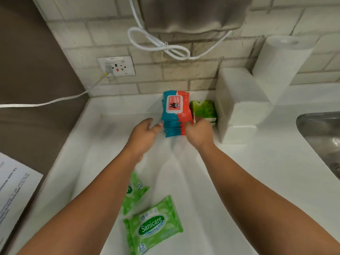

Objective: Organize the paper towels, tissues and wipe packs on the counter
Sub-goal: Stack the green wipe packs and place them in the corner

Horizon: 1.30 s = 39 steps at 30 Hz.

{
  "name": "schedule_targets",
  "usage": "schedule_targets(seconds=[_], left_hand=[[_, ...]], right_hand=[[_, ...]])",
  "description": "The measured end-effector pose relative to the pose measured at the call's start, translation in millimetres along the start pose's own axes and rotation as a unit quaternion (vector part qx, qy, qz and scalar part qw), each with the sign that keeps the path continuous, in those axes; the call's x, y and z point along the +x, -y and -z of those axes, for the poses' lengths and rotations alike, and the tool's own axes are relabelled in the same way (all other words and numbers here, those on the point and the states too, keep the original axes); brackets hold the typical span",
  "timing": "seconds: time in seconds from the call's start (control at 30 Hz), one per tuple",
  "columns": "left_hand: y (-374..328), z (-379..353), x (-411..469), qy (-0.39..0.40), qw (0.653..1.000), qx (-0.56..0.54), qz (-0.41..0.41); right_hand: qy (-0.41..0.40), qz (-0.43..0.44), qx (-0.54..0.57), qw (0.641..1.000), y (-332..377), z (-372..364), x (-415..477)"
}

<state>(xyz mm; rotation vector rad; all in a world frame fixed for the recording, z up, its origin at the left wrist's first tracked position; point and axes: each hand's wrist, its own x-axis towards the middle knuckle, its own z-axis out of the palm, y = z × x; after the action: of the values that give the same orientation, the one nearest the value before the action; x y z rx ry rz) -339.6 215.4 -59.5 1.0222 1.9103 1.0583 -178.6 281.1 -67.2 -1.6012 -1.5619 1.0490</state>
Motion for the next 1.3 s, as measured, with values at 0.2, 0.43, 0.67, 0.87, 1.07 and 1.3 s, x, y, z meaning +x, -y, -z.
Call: schedule_targets(seconds=[0.2,0.43,0.67,0.87,1.07,1.3], left_hand=[[28,37,-47,-0.061,0.998,0.018,-0.007],[73,67,-96,-0.145,0.980,0.119,0.067],[100,54,-143,-0.212,0.958,0.123,0.146],[107,33,-158,-0.244,0.948,0.050,0.199],[100,17,-161,-0.266,0.944,0.018,0.194],[87,42,-155,-0.259,0.946,-0.141,0.133]], right_hand=[[-0.013,0.079,-0.057,0.995,-19,-27,-54],[0.235,0.128,-0.117,0.956,-24,-51,-105],[0.345,0.139,-0.144,0.917,-31,-67,-120],[0.388,0.045,-0.106,0.915,-41,-85,-110],[0.399,-0.031,-0.043,0.915,-34,-84,-111],[0.477,-0.052,0.005,0.878,-10,-74,-112]])
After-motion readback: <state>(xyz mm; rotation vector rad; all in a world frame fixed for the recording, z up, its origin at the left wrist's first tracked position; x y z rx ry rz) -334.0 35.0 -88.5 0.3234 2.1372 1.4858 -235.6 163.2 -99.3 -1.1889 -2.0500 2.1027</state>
